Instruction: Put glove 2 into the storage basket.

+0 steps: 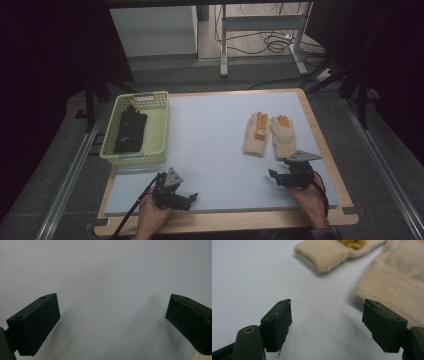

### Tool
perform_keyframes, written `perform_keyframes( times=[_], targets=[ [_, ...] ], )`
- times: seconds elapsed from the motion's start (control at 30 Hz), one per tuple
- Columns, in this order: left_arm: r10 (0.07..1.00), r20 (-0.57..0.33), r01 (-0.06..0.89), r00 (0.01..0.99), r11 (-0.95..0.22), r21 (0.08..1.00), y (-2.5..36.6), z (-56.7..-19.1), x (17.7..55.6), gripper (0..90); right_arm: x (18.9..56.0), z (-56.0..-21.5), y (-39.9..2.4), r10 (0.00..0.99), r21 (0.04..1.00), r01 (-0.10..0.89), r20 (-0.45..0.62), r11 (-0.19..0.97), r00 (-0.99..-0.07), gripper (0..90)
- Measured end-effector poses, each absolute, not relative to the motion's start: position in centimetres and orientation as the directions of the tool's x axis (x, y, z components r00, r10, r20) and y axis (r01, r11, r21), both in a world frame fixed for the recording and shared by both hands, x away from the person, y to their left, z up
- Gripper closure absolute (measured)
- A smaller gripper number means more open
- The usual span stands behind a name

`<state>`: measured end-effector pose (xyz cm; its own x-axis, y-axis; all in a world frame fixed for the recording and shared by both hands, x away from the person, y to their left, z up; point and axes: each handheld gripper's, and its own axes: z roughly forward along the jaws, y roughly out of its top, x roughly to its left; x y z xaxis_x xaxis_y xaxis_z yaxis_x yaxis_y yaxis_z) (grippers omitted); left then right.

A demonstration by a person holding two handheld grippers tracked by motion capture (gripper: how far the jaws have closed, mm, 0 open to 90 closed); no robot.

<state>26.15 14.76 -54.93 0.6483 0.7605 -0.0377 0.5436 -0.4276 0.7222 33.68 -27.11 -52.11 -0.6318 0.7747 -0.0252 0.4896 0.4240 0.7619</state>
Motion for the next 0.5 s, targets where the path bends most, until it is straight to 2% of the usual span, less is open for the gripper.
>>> perform_keyframes(
  times=[0.37, 0.4, 0.43, 0.5],
  targets=[
    [0.769, -0.040, 0.561, 0.638, -0.429, 0.708, 14.5, -55.3, 26.2, 0.0, 35.4, -50.4, -26.5, 0.770, 0.745, 0.504, -0.021, 0.438, -0.638, 23.2],
    [0.767, -0.039, 0.561, 0.640, -0.432, 0.707, 14.5, -55.2, 26.3, 0.0, 35.6, -50.4, -26.3, 0.770, 0.742, 0.505, -0.023, 0.440, -0.637, 24.1],
    [0.763, -0.032, 0.558, 0.645, -0.442, 0.702, 14.5, -55.2, 26.3, 0.0, 36.2, -50.3, -26.0, 0.770, 0.741, 0.510, -0.016, 0.437, -0.638, 29.6],
    [0.761, -0.028, 0.556, 0.648, -0.448, 0.700, 14.5, -55.1, 26.6, 0.0, 36.5, -50.2, -25.9, 0.771, 0.741, 0.510, -0.016, 0.437, -0.637, 31.9]
  ],
)
